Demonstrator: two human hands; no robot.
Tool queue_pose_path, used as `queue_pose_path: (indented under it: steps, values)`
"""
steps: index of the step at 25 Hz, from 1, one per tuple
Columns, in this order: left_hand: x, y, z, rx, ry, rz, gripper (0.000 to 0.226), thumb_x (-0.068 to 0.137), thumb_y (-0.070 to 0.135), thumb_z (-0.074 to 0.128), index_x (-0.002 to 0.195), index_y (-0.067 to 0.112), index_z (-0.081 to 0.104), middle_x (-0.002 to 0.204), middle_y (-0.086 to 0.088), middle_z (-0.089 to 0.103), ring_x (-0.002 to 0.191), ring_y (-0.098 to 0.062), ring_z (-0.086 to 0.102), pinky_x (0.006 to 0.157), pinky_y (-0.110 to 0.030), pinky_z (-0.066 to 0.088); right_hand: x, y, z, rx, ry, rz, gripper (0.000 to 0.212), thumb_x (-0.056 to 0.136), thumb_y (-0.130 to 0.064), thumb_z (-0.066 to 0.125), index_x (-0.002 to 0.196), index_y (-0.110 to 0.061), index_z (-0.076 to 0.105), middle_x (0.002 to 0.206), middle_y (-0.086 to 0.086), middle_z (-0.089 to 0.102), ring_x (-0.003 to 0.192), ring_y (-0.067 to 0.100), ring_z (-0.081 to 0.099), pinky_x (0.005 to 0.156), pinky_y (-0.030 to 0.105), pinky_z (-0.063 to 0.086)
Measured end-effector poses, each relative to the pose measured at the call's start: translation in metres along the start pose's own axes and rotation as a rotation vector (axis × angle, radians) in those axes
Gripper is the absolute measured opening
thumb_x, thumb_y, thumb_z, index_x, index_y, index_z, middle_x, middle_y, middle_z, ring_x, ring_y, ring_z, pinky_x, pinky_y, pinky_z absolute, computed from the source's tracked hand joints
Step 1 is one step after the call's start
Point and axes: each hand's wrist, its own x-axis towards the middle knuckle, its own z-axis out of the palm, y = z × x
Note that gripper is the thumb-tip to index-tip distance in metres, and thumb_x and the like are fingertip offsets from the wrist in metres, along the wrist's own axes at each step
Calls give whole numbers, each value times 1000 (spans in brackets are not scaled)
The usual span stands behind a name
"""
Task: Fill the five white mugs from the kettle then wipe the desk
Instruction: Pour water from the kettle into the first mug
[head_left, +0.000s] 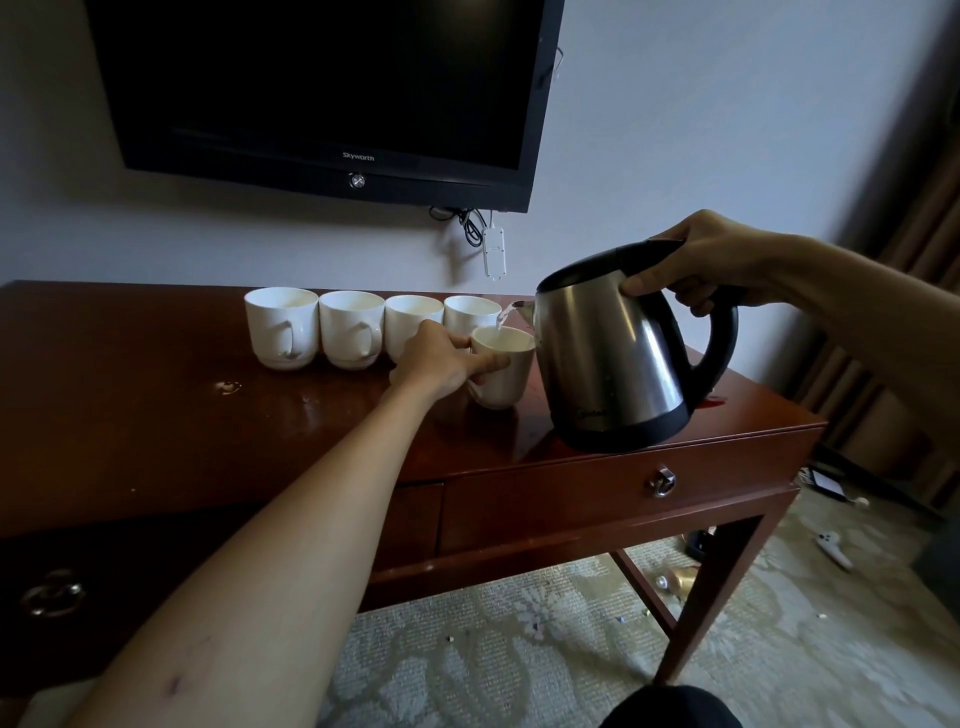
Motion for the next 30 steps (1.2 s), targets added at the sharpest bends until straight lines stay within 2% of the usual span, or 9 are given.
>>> queue_pose_path:
  steps: [5, 9, 12, 16, 18, 23, 27, 30]
  values:
    - [-1, 0, 0, 4, 2, 7, 87, 27, 81, 76, 88, 20, 82, 65, 12, 76, 88, -14, 74, 95, -44, 57, -1, 1, 0, -8, 4, 2, 19, 79, -13, 84, 72, -9, 67, 50, -4, 29, 40, 11, 26, 40, 22, 29]
    - [1, -2, 1, 1, 15, -12, 107, 15, 95, 73, 94, 24, 82, 72, 10, 78, 93, -15, 74, 96, -45, 57, -2, 2, 0, -5, -3, -6, 18, 77, -14, 85, 73, -10, 68, 51, -4, 27, 41, 12, 25, 40, 22, 28]
    - [3, -4, 2, 6, 32, -23, 115, 7, 98, 67, 96, 26, 82, 76, 9, 78, 95, -15, 74, 95, -45, 57, -1, 1, 0, 1, -10, -10, 23, 78, -13, 85, 61, -16, 70, 51, -4, 28, 41, 11, 25, 40, 22, 28]
    - [1, -2, 2, 11, 23, -9, 106, 14, 94, 72, 94, 24, 82, 69, 12, 77, 93, -14, 74, 96, -44, 57, -1, 0, 1, 3, -14, -11, 24, 79, -12, 84, 60, -16, 70, 51, -4, 28, 41, 12, 26, 40, 22, 29]
    - [0, -2, 2, 3, 31, -16, 111, 11, 96, 70, 95, 24, 81, 73, 10, 78, 93, -14, 74, 96, -44, 57, 0, 0, 0, -8, -12, -9, 26, 79, -12, 84, 58, -18, 70, 51, -4, 28, 41, 12, 26, 40, 22, 29]
    - [1, -4, 3, -14, 29, -32, 113, 10, 97, 70, 97, 26, 81, 74, 11, 78, 94, -14, 75, 96, -44, 57, 2, 0, -1, -16, -7, -8, 16, 79, -13, 84, 72, -10, 70, 50, -4, 29, 40, 11, 27, 40, 22, 29]
    - [-9, 4, 0, -10, 25, -22, 87, 25, 86, 76, 89, 27, 82, 70, 13, 77, 92, -12, 73, 97, -45, 56, 2, -1, -1, -11, -10, -6, 17, 78, -13, 84, 72, -10, 68, 50, -4, 29, 40, 11, 27, 39, 21, 29]
    - [-13, 8, 1, 0, 59, -17, 84, 27, 84, 72, 87, 27, 83, 73, 10, 77, 96, -16, 72, 96, -45, 55, 2, 0, -1, -12, -16, -9, 16, 77, -14, 84, 80, -7, 70, 49, -5, 30, 40, 11, 27, 39, 21, 30]
